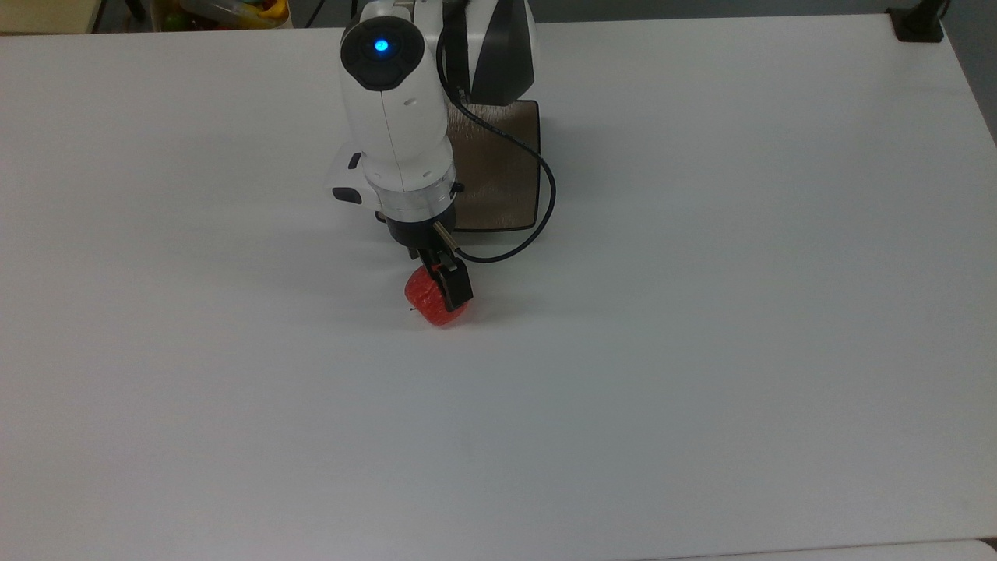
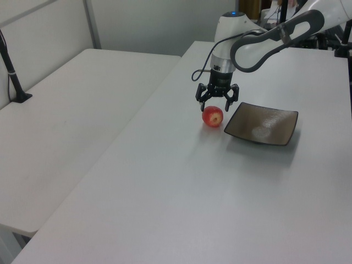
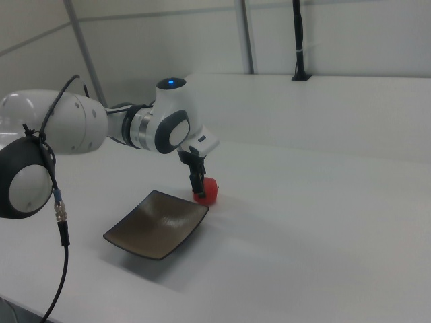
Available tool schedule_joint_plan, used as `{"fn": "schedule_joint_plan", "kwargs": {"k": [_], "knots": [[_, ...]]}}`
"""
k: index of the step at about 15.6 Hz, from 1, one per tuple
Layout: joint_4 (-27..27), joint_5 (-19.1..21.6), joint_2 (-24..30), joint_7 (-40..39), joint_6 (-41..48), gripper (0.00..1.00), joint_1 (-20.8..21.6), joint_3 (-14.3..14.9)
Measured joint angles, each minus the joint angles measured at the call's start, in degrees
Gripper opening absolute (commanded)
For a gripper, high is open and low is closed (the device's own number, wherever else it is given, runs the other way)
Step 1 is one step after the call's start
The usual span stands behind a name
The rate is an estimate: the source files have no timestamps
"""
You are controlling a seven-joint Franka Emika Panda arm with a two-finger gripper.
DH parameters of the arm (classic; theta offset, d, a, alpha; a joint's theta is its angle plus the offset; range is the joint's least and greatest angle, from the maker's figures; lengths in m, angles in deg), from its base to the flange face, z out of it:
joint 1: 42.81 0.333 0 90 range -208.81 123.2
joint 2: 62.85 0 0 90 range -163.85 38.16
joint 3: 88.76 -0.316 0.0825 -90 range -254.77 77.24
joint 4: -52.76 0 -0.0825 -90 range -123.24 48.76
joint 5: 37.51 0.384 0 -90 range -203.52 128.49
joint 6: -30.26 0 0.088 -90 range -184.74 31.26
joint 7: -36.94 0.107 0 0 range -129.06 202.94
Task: Apples placed on a ceramic plate
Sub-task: 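Close the gripper around the red apple and lift it, then carry the apple over the brown plate and lower it onto it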
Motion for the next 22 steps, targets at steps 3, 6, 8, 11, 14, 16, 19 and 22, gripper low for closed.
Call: {"fn": "schedule_joint_plan", "kwargs": {"k": [3, 6, 8, 11, 14, 16, 19, 22], "knots": [[0.0, 0.0, -0.45, 0.0, 0.0, 0.92, -0.03, 0.0], [0.0, 0.0, -0.82, 0.01, 0.0, 0.62, -0.03, 0.0], [0.0, 0.0, -0.91, 0.01, 0.0, 0.47, -0.03, 0.0], [0.23, 0.0, -0.94, 0.01, 0.0, 0.47, -0.03, 0.0], [0.26, 0.0, -0.94, 0.01, 0.0, 0.47, -0.03, 0.0], [0.47, -0.01, -0.94, 0.01, 0.0, 0.47, -0.03, 0.0], [1.3, -0.67, -0.4, 0.01, -0.05, 0.47, -0.09, 0.0], [1.12, -1.26, 1.87, -0.2, -0.05, 0.48, -0.15, -0.02]]}}
